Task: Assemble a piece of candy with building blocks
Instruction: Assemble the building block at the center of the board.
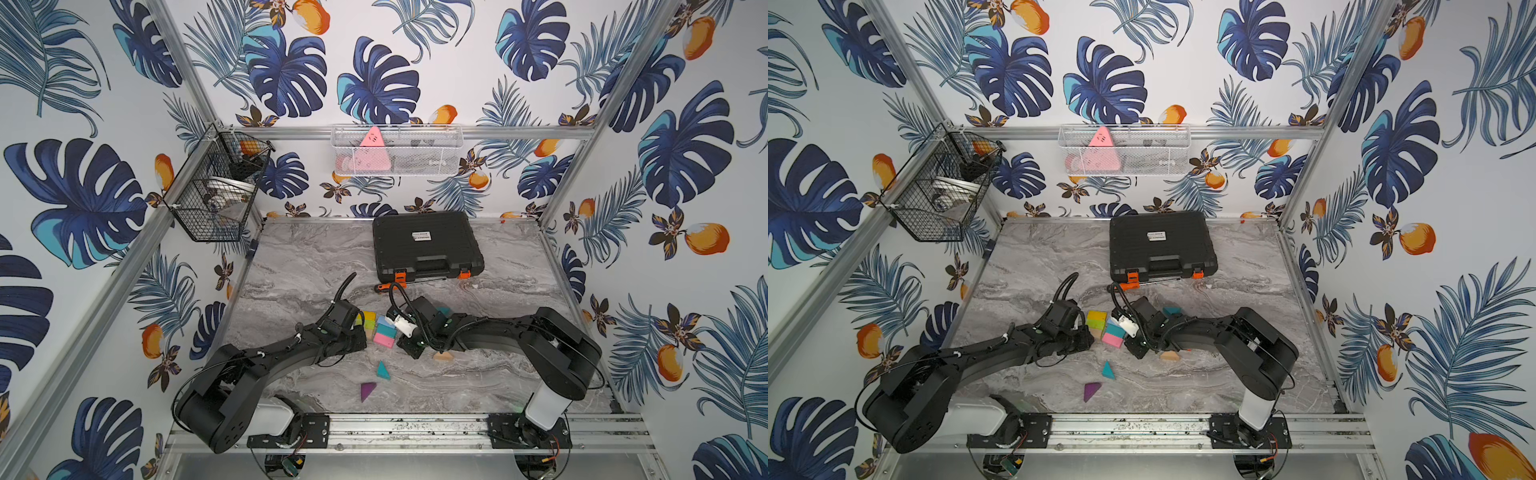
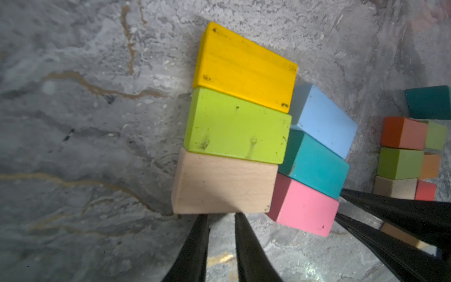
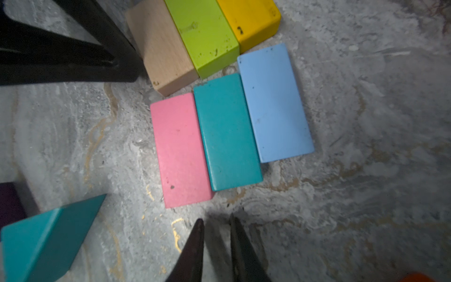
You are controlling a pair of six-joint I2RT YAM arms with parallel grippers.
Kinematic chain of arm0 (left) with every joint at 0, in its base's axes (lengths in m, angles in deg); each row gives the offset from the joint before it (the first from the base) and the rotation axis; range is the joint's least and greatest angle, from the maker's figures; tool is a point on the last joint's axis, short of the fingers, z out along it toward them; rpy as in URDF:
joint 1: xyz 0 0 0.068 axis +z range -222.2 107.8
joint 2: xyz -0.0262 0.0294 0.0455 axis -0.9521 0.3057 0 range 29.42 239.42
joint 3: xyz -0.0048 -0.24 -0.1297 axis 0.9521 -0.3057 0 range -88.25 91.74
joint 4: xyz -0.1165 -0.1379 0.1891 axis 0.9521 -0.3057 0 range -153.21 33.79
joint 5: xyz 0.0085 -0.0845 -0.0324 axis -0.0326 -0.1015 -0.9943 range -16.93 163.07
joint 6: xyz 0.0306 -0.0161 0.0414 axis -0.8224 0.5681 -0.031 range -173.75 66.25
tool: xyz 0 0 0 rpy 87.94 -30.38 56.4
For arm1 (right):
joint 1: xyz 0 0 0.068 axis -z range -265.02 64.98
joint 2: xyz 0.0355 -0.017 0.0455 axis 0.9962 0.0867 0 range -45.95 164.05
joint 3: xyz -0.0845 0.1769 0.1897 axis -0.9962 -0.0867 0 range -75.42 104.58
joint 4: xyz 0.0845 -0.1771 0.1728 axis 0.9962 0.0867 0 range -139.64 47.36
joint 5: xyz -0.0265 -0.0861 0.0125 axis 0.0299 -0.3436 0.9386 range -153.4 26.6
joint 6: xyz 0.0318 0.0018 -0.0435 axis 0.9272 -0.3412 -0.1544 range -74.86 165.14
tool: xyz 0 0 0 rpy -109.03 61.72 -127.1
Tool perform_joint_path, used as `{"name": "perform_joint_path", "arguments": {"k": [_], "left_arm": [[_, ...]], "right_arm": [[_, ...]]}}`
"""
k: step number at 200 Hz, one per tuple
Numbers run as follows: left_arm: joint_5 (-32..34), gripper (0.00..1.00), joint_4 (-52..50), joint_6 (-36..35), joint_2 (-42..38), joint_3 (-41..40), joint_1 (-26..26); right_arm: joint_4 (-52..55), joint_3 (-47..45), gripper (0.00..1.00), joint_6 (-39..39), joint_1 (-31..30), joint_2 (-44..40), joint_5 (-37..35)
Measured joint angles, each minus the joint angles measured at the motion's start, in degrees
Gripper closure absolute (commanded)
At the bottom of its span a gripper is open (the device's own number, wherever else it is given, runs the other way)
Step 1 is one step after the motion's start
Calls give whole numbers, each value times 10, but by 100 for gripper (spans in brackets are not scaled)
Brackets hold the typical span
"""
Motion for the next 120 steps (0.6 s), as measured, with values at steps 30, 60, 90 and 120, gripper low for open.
{"name": "perform_joint_path", "arguments": {"k": [30, 60, 90, 120], "left_arm": [[11, 72, -12, -2, -7, 0, 0], [21, 71, -38, -10, -29, 0, 0], [21, 71, -54, -20, -38, 0, 0], [20, 71, -55, -21, -38, -7, 0]], "right_arm": [[0, 2, 77, -2, 0, 1, 0], [1, 5, 77, -9, 0, 2, -5], [5, 23, 77, -28, 1, 17, -17], [2, 41, 78, -43, 1, 36, -28]]}}
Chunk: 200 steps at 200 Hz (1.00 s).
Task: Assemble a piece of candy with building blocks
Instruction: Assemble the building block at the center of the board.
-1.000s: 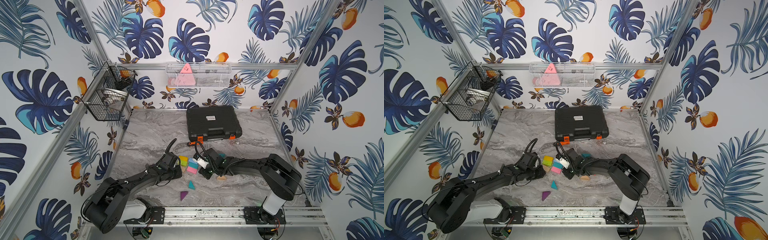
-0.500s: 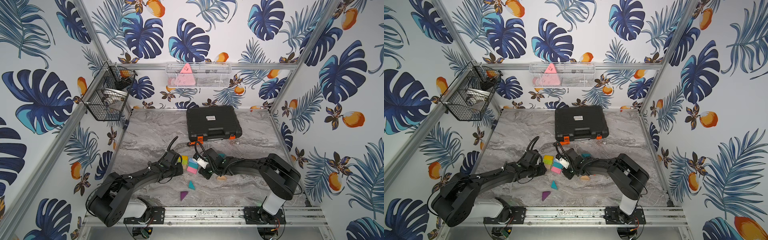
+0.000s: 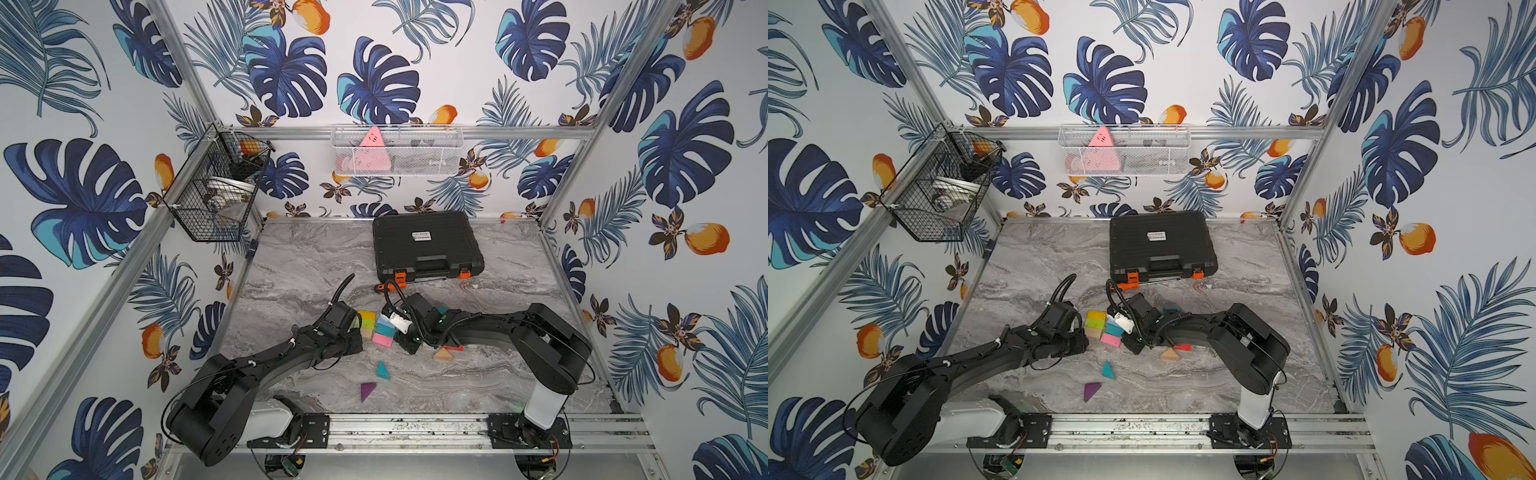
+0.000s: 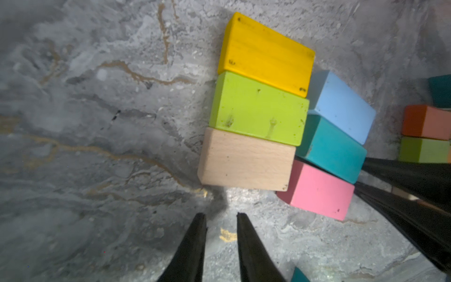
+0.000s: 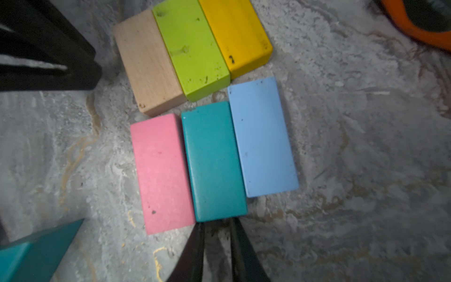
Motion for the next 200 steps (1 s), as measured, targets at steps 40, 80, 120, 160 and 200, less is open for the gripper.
{"name": "perform_joint_path", "arguments": {"k": [40, 80, 120, 160, 200], "left_arm": [[-4, 71, 10, 0, 6, -3, 0], [-12, 71, 33, 0, 10, -8, 0], [-24, 72, 42, -2, 1, -19, -2], [-40, 72, 33, 1, -35, -37, -21], [-40, 73, 30, 2, -30, -37, -33]], "right_arm": [[-4, 11, 78, -18, 2, 11, -5], [-5, 15, 78, -33, 4, 15, -5], [2, 15, 78, -40, 10, 10, -5], [18, 1, 79, -46, 21, -12, -7], [17, 10, 79, -46, 32, 3, -7]]}}
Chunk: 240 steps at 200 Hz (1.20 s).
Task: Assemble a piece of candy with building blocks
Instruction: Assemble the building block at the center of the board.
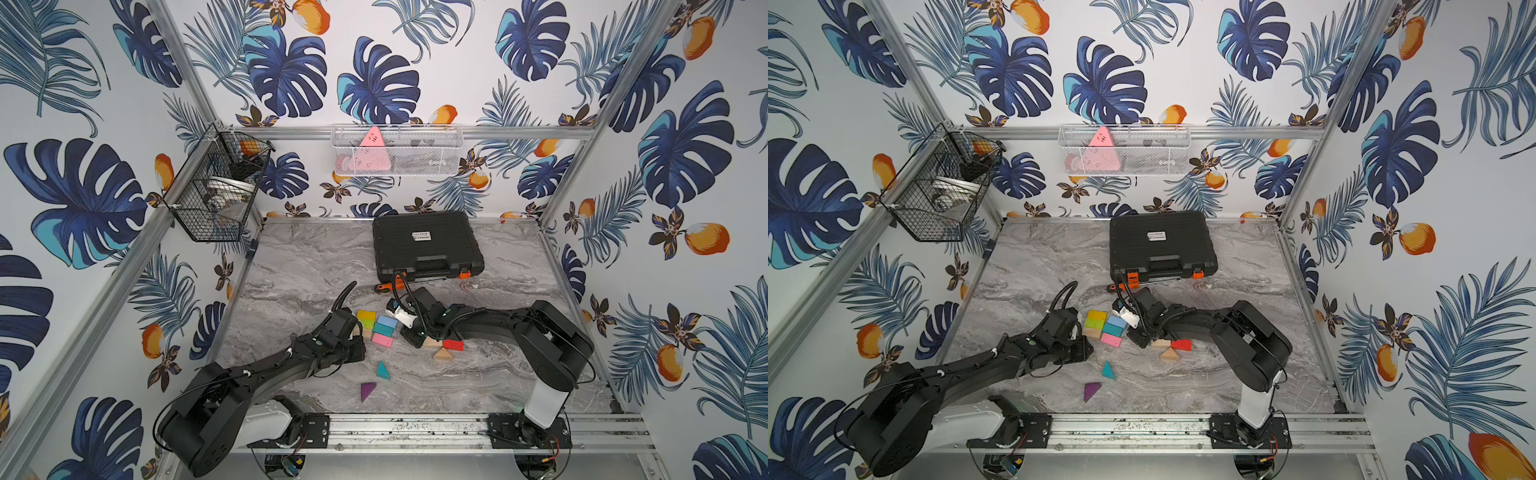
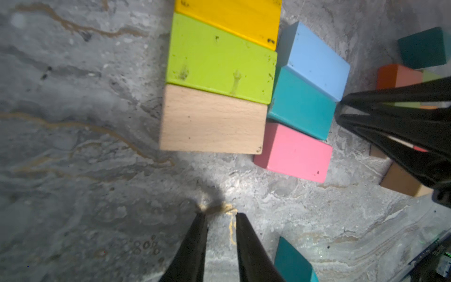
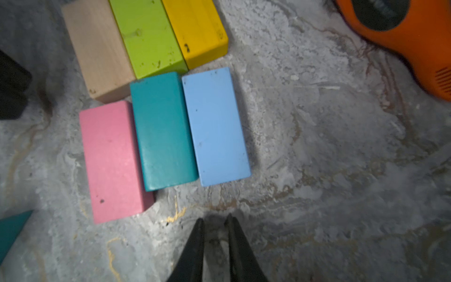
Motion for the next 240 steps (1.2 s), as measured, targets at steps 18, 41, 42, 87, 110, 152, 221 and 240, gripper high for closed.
{"name": "perform_joint_path", "arguments": {"k": [18, 41, 42, 87, 110, 152, 221, 240], "left_arm": [[0, 73, 1, 0, 3, 0, -2], [3, 73, 10, 0, 11, 2, -2], [3, 72, 10, 0, 12, 3, -2], [8, 72, 26, 0, 24, 7, -3], [18, 72, 8, 0, 12, 7, -3], [29, 72, -10, 0, 5, 7, -3], [48, 72, -26, -3, 1, 10, -3], [49, 72, -24, -4, 5, 12, -3]], "right_arm": [[-14, 9, 79, 0, 2, 13, 3], [-29, 21, 79, 0, 4, 28, 8], [-30, 21, 79, 0, 4, 29, 8], [-40, 26, 79, 2, 4, 36, 15], [-32, 13, 79, 2, 4, 20, 10], [26, 3, 78, 10, 4, -33, 7], [39, -41, 79, 45, -7, -73, 87], [37, -40, 79, 46, -12, -55, 94]]}}
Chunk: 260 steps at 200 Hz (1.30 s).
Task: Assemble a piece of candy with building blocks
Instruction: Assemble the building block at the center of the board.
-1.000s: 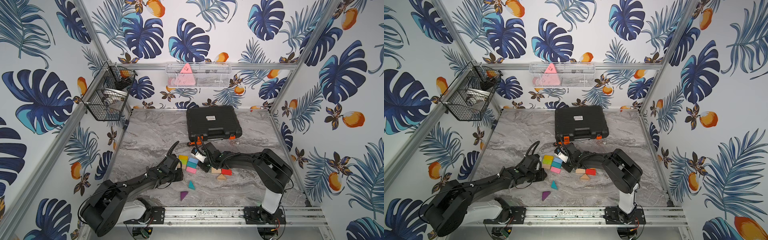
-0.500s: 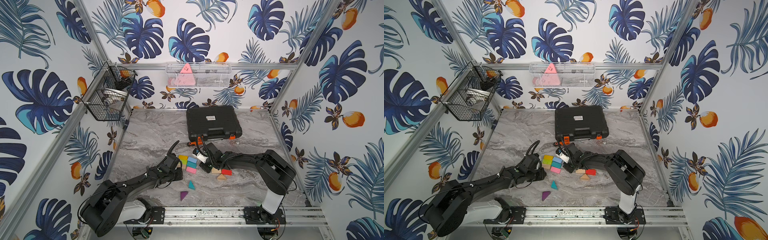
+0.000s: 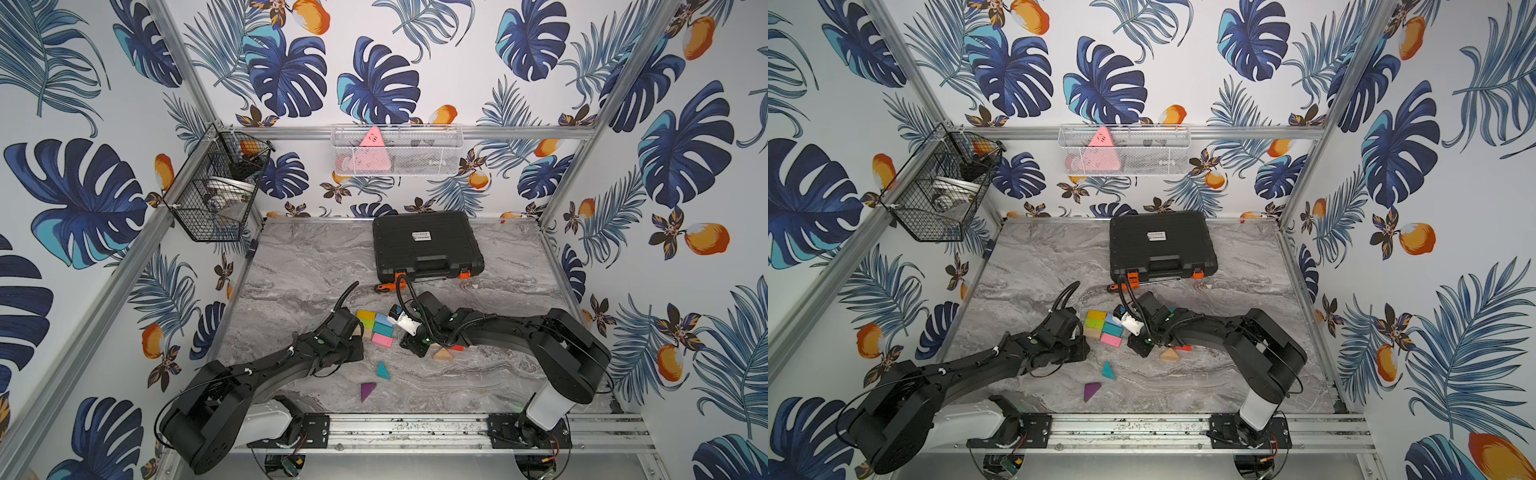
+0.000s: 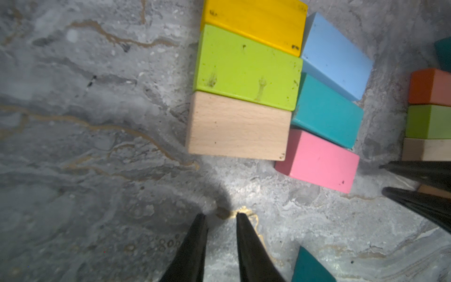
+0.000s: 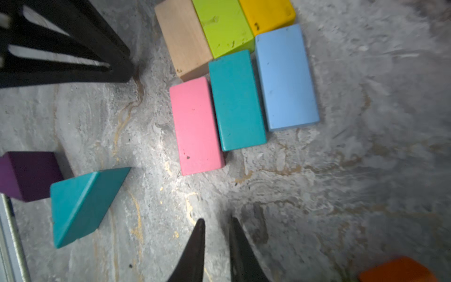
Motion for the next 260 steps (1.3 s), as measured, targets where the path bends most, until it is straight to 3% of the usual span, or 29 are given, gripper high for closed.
{"name": "perform_joint_path", "arguments": {"k": [218, 260], "left_arm": [[-1, 72, 15, 0, -5, -6, 0], [-25, 72, 28, 0, -16, -21, 1]], "right_arm": [[-81, 9, 77, 24, -12, 52, 33], [-85, 1, 76, 29, -13, 44, 21]]}}
